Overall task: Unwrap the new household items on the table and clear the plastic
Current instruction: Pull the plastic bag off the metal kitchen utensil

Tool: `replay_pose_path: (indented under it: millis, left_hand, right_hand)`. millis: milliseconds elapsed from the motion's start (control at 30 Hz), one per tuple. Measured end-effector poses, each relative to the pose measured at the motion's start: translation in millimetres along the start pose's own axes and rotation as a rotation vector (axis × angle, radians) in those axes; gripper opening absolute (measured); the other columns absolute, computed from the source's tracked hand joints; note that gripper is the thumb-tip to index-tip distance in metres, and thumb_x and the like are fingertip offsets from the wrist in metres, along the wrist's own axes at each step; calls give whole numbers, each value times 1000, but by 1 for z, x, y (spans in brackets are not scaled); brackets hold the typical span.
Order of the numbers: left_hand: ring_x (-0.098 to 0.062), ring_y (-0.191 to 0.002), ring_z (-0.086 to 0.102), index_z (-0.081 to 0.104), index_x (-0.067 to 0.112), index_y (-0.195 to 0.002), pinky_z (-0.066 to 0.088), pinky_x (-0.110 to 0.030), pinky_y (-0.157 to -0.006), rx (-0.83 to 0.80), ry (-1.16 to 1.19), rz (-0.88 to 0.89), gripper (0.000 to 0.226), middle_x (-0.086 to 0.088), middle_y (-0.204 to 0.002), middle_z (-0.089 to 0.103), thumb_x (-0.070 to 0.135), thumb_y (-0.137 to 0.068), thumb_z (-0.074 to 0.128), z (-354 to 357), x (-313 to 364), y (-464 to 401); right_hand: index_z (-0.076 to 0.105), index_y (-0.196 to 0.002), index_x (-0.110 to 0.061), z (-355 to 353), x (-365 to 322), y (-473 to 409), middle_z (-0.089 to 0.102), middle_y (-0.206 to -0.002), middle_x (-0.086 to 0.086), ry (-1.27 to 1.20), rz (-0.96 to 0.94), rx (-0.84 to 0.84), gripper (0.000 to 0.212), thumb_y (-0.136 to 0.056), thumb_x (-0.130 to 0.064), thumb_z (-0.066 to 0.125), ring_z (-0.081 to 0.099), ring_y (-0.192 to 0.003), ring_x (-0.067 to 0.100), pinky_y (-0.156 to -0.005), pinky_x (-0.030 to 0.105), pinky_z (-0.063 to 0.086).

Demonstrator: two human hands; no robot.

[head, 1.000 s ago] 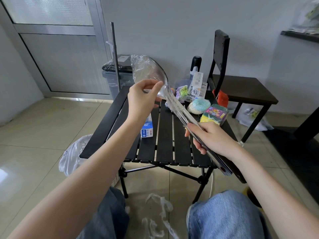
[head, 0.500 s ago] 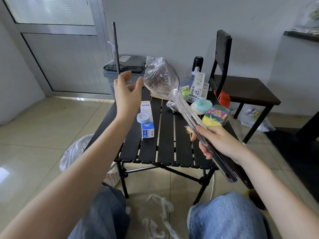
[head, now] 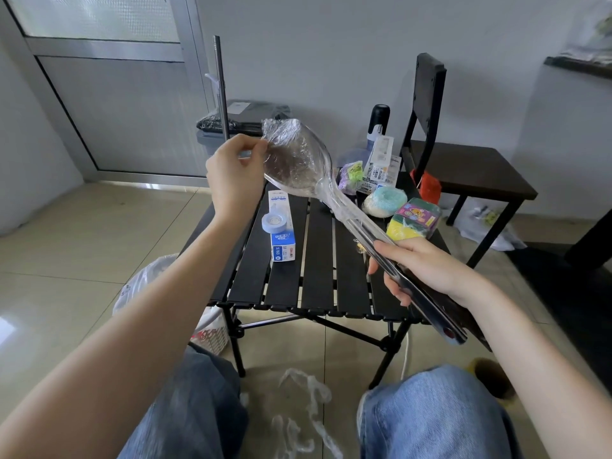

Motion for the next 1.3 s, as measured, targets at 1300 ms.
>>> replay_pose_path:
  millis: [1300]
  left_hand:
    - [4, -85, 61, 57, 25, -98, 36, -22, -80, -373, 323, -270, 21, 9, -68, 72, 43, -97, 47, -2, 9, 7]
  right_hand:
    - [65, -86, -7, -29, 8, -6, 56, -61, 5, 246, -79, 164, 37, -98, -38, 48, 51, -49, 17, -54, 27, 44]
Point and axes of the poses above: each hand's wrist, its own y-axis away from the middle knuckle, its own z-axis out of the palm, x = y × z, the point moved 5 cm from there along -y, towards the middle knuckle
